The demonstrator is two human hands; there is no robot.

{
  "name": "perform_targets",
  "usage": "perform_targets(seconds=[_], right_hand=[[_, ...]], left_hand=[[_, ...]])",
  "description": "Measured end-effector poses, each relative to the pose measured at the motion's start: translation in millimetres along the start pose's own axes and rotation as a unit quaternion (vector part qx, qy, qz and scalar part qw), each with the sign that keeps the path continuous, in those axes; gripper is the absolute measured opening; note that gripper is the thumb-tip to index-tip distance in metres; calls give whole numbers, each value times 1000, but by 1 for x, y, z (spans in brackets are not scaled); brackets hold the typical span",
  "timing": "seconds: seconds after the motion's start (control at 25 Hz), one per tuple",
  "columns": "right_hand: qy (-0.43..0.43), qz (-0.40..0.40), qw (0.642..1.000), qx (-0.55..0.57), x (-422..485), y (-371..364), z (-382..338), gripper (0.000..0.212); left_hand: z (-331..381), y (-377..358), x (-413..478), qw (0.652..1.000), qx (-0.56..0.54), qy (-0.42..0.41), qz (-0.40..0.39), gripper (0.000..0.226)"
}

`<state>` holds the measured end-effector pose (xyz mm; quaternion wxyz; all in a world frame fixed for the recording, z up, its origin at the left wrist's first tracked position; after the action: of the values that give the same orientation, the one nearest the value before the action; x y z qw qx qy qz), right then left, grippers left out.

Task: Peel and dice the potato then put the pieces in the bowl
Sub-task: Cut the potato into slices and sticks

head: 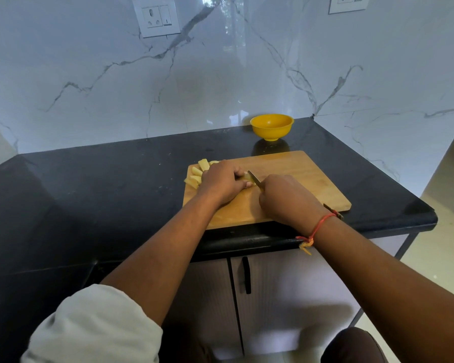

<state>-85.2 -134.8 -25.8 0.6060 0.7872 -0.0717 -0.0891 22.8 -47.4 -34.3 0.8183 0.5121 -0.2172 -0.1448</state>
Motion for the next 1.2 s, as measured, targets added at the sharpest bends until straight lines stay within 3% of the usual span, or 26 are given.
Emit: perform_targets(seconds=[0.24, 0.52, 0.8, 1.2], right_hand=[[-12, -67, 997, -35, -15, -11, 10, 38], [23, -35, 997, -71, -35, -10, 23, 51], [50, 141, 989, 12, -33, 24, 18, 33], [14, 78, 997, 11, 34, 12, -2, 29]], left_hand=[[0, 2, -2, 1000, -9, 13, -7, 35], [5, 6, -4, 999, -14, 9, -29, 33], [-3, 7, -5, 998, -51, 5, -42, 40], [-4, 12, -6, 998, -54, 1, -35, 30]])
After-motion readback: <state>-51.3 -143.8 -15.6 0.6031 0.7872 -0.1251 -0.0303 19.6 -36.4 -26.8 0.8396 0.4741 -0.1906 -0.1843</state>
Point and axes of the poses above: each hand's wrist, its own x-axis towards the middle knuckle, its own y-axis out of the back of the hand, z = x × y, the point moved 9 cm from there along x, towards the middle knuckle, and after that the axes turned 3 degrees about y, right-handed, at the moved point
